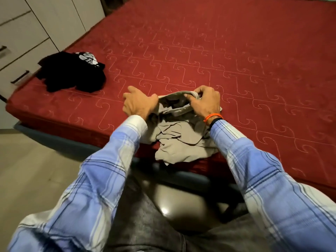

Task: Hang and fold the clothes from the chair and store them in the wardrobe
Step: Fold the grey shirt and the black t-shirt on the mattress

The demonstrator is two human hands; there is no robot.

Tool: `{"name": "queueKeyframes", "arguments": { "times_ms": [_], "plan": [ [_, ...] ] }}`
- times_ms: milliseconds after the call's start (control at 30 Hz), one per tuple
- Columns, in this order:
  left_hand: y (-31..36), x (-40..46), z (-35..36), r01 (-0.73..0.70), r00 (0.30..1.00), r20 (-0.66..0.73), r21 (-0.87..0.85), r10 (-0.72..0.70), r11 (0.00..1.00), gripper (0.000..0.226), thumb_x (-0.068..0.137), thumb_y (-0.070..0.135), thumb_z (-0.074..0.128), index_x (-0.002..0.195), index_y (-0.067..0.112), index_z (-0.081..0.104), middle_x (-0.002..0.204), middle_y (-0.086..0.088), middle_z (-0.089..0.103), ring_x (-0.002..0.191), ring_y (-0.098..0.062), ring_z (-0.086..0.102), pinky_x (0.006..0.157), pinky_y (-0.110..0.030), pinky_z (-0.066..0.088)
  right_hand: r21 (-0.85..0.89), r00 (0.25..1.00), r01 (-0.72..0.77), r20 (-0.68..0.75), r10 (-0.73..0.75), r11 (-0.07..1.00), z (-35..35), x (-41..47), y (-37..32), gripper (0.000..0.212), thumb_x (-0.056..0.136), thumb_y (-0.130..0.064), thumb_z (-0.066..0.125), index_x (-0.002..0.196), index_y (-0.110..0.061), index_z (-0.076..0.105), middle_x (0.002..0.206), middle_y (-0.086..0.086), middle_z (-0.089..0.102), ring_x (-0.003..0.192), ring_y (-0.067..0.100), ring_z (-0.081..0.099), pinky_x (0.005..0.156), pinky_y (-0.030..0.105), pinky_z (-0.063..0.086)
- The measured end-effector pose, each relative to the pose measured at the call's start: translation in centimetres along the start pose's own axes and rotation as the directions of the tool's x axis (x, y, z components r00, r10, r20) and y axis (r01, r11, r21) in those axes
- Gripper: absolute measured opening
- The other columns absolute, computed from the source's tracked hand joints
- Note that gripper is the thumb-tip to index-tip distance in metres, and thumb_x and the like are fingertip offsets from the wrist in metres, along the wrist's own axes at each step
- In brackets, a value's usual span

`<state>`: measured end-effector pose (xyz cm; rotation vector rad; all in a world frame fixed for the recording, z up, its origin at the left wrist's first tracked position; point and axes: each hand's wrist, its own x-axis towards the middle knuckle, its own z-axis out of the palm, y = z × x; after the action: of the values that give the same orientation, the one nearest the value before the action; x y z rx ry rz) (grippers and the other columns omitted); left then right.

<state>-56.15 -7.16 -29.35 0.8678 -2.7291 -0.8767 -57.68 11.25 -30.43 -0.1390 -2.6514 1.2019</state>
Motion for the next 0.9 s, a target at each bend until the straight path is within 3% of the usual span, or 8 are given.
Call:
{"name": "queueKeyframes", "arguments": {
  "times_ms": [133,200,333,400,500,633,733,900],
  "plan": [
    [0.3,2.0,-1.1,-0.171,0.921,0.373,0.137,0.110,0.976,0.033,0.071,0.048,0.077,0.090,0.022,0.071,0.097,-0.001,0.070,0.095,-0.023,0.064,0.087,-0.035,0.050,0.009,0.999,-0.030,-0.045,0.031,0.999,-1.0,0.8,0.0,0.012,0.080,-0.029,0.075,0.084,-0.021,0.067,0.085,-0.001,0.068,0.083,0.017,0.063,0.079,0.030,0.053],
    [0.5,2.0,-1.4,-0.250,0.866,0.473,0.128,0.163,0.960,0.044,0.066,0.062,0.079,0.089,0.025,0.069,0.100,0.001,0.070,0.096,-0.021,0.064,0.091,-0.039,0.052,0.019,0.996,-0.067,-0.062,0.068,0.998,-1.2,1.2,-0.1,0.015,0.082,-0.031,0.074,0.087,-0.018,0.067,0.090,0.002,0.070,0.087,0.020,0.063,0.082,0.032,0.053],
    [1.2,1.0,-1.3,-0.375,0.820,0.522,0.181,0.234,0.909,0.076,0.049,0.082,0.073,0.099,0.025,0.068,0.097,0.005,0.068,0.093,-0.019,0.064,0.089,-0.038,0.052,0.024,0.992,-0.100,-0.075,0.102,0.995,-1.4,1.6,-0.9,0.022,0.085,-0.038,0.070,0.086,-0.017,0.065,0.090,0.005,0.070,0.089,0.025,0.064,0.083,0.039,0.054],
    [1.3,0.6,-1.0,-0.399,0.827,0.493,0.176,0.270,0.900,0.065,0.057,0.072,0.077,0.100,0.024,0.067,0.093,0.005,0.068,0.089,-0.018,0.064,0.082,-0.033,0.051,0.011,0.993,-0.091,-0.069,0.092,0.996,-1.7,1.7,-1.3,0.024,0.086,-0.039,0.068,0.084,-0.015,0.064,0.086,0.004,0.069,0.086,0.025,0.064,0.080,0.039,0.054],
    [1.7,0.4,-1.2,-0.415,0.895,0.271,0.219,0.353,0.883,0.025,0.077,0.033,0.076,0.097,0.021,0.069,0.087,0.002,0.067,0.082,-0.020,0.061,0.075,-0.031,0.043,-0.025,0.996,-0.069,-0.054,0.068,0.997,-2.4,1.8,-1.3,0.019,0.086,-0.036,0.068,0.086,-0.018,0.062,0.087,0.004,0.068,0.083,0.023,0.064,0.075,0.035,0.055],
    [2.2,1.1,-2.3,-0.384,0.923,0.135,0.247,0.361,0.890,0.021,0.076,0.022,0.072,0.092,0.009,0.068,0.087,-0.009,0.066,0.079,-0.027,0.059,0.075,-0.035,0.048,-0.118,0.998,-0.062,-0.005,0.061,0.991,-3.5,2.4,-0.7,0.009,0.081,-0.023,0.068,0.086,-0.026,0.061,0.088,0.004,0.069,0.084,0.024,0.065,0.077,0.034,0.056],
    [3.1,1.8,-3.2,-0.313,0.943,0.118,0.006,0.310,0.950,0.016,0.076,0.014,0.061,0.085,0.008,0.073,0.082,-0.008,0.068,0.077,-0.026,0.063,0.081,-0.037,0.056,-0.120,0.993,-0.110,0.034,0.115,0.987,-4.9,2.9,-0.8,0.023,0.074,-0.011,0.056,0.086,-0.023,0.071,0.088,0.006,0.071,0.082,0.024,0.066,0.074,0.027,0.054],
    [6.0,2.0,-4.2,-0.215,0.964,0.089,-0.286,0.250,0.934,0.029,0.077,0.011,0.045,0.079,0.007,0.074,0.073,-0.008,0.071,0.076,-0.024,0.068,0.077,-0.031,0.057,0.232,0.961,-0.273,0.015,0.277,0.934,-6.7,4.0,-1.3,0.027,0.073,-0.007,0.051,0.072,-0.019,0.076,0.080,0.008,0.074,0.068,0.024,0.071,0.065,0.034,0.062]
  ]
}}
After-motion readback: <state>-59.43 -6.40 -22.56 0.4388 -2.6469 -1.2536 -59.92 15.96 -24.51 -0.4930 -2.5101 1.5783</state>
